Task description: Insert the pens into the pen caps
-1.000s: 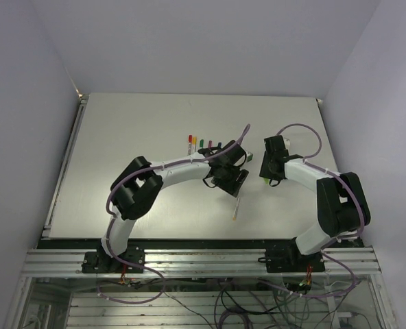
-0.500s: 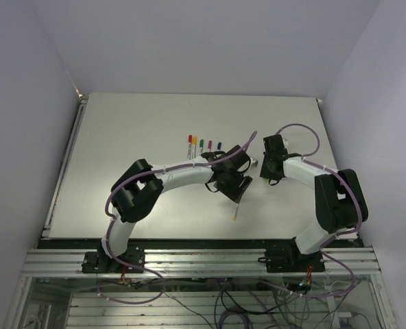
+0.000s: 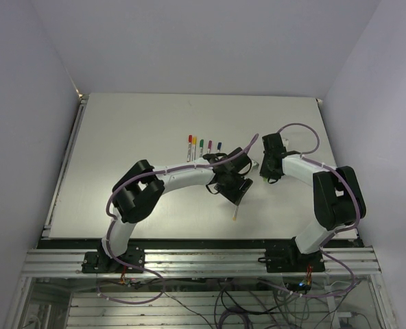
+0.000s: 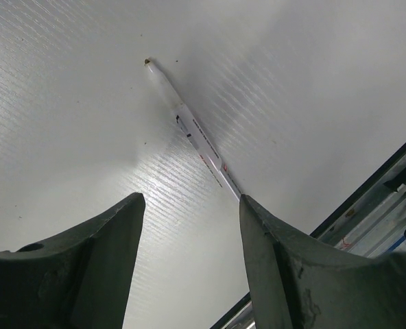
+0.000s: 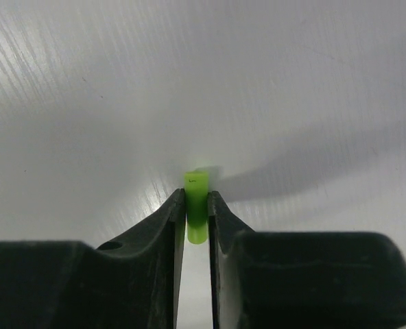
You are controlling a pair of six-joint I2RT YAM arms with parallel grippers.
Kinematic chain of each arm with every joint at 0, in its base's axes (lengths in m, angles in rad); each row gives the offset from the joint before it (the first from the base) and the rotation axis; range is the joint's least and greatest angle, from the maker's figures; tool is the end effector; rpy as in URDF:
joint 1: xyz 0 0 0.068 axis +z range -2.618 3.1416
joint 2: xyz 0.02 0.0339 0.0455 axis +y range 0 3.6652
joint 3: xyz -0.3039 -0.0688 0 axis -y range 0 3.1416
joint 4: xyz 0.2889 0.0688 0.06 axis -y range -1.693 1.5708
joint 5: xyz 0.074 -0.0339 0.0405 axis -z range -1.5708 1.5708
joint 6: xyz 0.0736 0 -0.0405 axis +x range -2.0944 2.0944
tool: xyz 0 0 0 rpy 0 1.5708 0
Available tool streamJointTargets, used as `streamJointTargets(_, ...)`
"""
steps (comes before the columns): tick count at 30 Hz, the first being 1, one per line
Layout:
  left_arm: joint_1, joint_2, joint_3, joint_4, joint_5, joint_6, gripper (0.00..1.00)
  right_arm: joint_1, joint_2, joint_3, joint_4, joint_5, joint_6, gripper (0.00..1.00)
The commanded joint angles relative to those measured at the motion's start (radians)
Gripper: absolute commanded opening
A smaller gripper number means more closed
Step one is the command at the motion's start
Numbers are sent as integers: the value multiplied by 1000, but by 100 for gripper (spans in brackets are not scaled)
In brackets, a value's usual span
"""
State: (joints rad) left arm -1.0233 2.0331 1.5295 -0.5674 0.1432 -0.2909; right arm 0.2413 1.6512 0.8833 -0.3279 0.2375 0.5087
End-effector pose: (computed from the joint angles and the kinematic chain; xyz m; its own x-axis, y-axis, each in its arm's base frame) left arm 0.2554 -0.4391 0.1697 -0.6903 0.5869 -0.4232 0.7127 0.6526 -0.2574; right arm 0.3542 0.0693 0.1295 -0.8164 0.2866 -0.5013 0.3090 0.9502 0.0400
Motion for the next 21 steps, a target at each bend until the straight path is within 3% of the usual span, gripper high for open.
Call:
streamJointTargets(1,-11,30,1,-17,-10,19,67,-11,36,14,-54,38,25,23)
streamJointTargets(2,-11,33,1,-17,-11,18,67,-12,37,18,-54,42,26,28)
streamJointTargets(8,-14,50,1,-9,-9,12,66,-18,50,29,-57,40,28,28)
streamJointTargets(17,-20,64,22,-15,-9,11,65,-22,53,20,-50,18,16,0)
streamJointTargets(21,-22,67,23,-11,-2,10,66,-21,52,13,-38,-7,9,0)
